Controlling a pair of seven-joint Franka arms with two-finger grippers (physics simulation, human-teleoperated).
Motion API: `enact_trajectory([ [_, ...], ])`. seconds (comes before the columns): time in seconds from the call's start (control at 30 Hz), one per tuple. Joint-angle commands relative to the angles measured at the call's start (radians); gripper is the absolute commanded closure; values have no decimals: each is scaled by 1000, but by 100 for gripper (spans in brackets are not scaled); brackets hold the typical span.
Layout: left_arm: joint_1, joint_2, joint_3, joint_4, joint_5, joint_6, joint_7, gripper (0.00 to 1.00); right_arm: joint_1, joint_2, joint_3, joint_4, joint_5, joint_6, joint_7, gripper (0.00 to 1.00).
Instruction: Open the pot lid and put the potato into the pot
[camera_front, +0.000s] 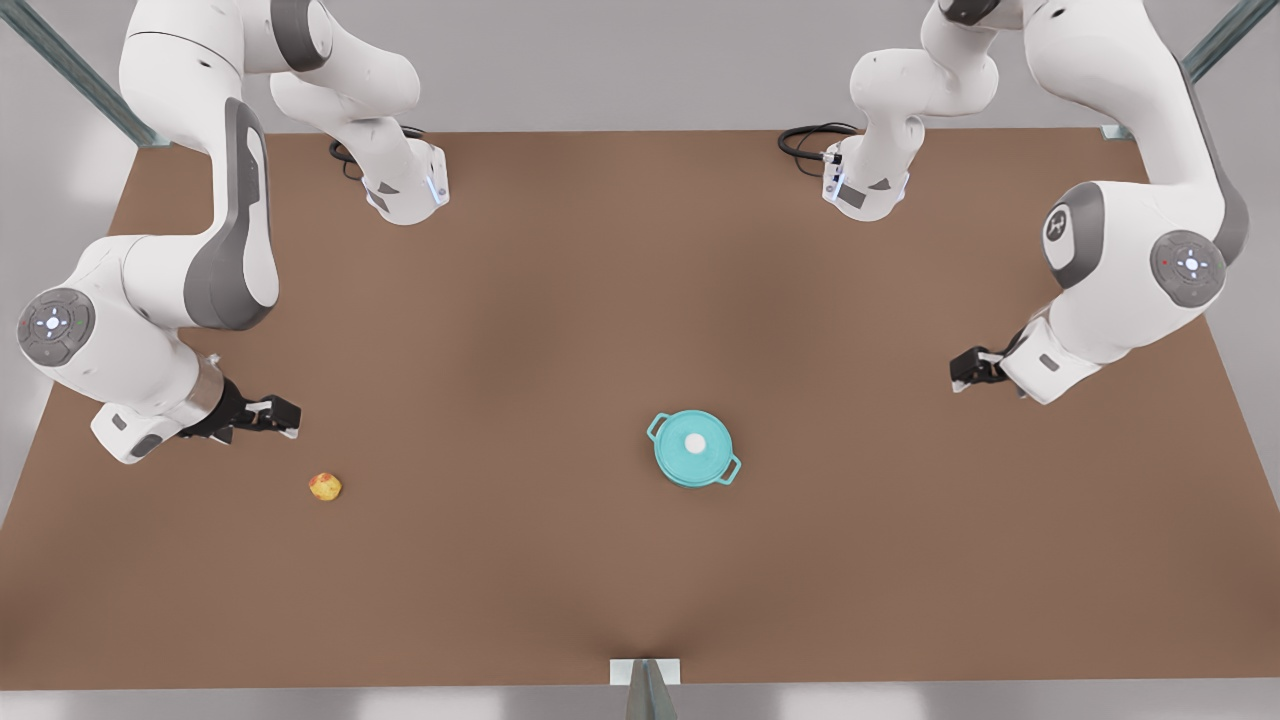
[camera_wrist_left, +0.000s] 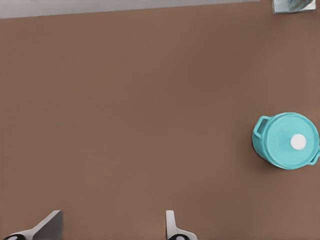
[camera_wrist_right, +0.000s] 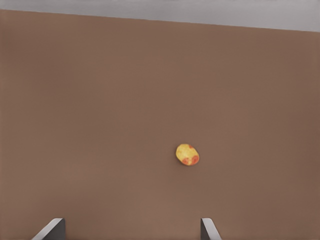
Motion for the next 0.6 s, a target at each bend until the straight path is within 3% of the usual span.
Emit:
enact_trajectory([
  [0.0,1,-1,0,2,2,37,26,0,0,-1,0,1,2,10,-8,0],
  [0.1,-57,45,-43,8,-73,57,-1,0,-5,-1,-6,2,-1,1,-77,0],
  [0.17,-268,95,-74,82,-10,43,-472,0,-8,-1,-9,2,2,1,-422,0],
  [0.23,-460,164,-77,120,45,60,-758,0,-2,0,-8,2,-48,3,-491,0],
  [0.3,-560,368,-77,324,77,73,-899,0,2,10,-5,-7,-45,4,-557,5],
  [0.4,-560,451,-80,288,79,142,-908,0,25,60,-5,-50,-84,78,-583,0],
  [0.47,-517,355,-82,-20,67,449,-908,0,26,40,-5,-179,-81,234,-583,0],
  [0.57,-522,367,-82,-21,67,462,-923,0,25,-1,-5,-325,-76,426,-589,0],
])
